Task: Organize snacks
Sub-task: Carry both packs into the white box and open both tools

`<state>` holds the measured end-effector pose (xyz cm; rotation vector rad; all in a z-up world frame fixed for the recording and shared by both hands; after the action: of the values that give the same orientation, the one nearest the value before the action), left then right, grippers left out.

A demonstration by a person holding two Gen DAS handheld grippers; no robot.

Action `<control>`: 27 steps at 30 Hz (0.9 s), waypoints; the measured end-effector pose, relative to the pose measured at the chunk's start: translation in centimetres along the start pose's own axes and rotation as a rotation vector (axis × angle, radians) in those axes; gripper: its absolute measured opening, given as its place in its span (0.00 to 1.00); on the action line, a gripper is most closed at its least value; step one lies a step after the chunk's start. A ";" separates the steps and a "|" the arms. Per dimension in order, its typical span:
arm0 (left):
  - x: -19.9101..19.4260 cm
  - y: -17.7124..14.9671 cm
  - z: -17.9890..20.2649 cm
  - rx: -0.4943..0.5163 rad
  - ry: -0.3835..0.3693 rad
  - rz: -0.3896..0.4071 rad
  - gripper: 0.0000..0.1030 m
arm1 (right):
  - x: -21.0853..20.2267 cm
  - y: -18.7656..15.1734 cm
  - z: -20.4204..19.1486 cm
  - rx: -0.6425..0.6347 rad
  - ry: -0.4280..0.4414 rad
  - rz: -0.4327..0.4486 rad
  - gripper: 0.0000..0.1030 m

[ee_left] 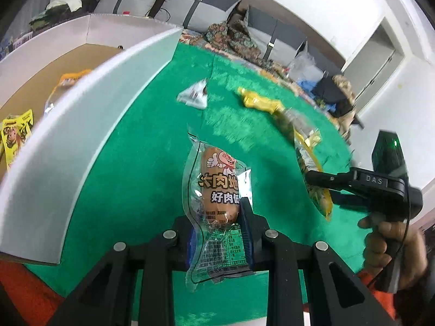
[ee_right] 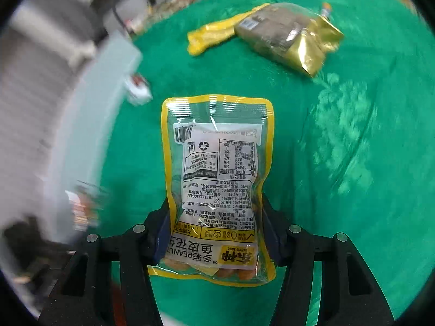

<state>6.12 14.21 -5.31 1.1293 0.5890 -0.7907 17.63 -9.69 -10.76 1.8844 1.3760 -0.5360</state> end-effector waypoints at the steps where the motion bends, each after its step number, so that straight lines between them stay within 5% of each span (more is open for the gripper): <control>1: -1.3 0.9 -0.3 -0.032 -0.025 0.014 0.25 | -0.8 0.4 -0.6 0.005 0.037 0.019 0.58; 5: -6.2 4.3 -3.2 -0.103 0.007 0.108 0.26 | -2.9 2.7 -6.6 -0.068 0.176 0.068 0.58; 9: -9.9 7.6 -9.2 -0.154 0.175 0.189 0.26 | -1.5 4.6 -18.0 -0.227 0.334 0.060 0.58; 13: -10.6 9.3 -15.5 -0.211 0.362 0.188 0.26 | 3.3 4.6 -27.2 -0.367 0.390 0.009 0.62; 14: -10.5 9.5 -17.0 -0.228 0.435 0.175 0.29 | 5.1 4.4 -29.2 -0.396 0.404 -0.006 0.68; 16: -10.4 9.4 -18.9 -0.254 0.532 0.154 0.56 | 8.6 3.5 -31.4 -0.413 0.388 -0.064 0.75; 17: -10.5 9.2 -19.4 -0.260 0.555 0.152 0.79 | 9.8 2.7 -32.1 -0.418 0.365 -0.088 0.78; 18: -11.0 8.8 -19.7 -0.261 0.572 0.168 0.85 | 11.4 2.3 -32.6 -0.434 0.327 -0.111 0.78; 23: -11.2 7.9 -18.8 -0.209 0.611 0.188 0.88 | 8.9 -0.2 -29.8 -0.484 0.285 -0.071 0.78; 27: -10.7 7.9 -16.6 -0.161 0.609 0.184 0.88 | 6.0 -1.9 -24.1 -0.560 0.105 -0.005 0.78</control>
<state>5.66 34.24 1.80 1.2534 1.0178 -0.2228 15.80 12.66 0.03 1.4634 1.4164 -0.0365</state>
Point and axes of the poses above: each gripper's, at about its wrist camera, not at the fingertips, and x roughly the way its jaws point, z to its right, y to its top, the point moved 2 cm from there along x, roughly the way its jaws point, and after that the axes turned 9 degrees about y, right-handed, at the moved point
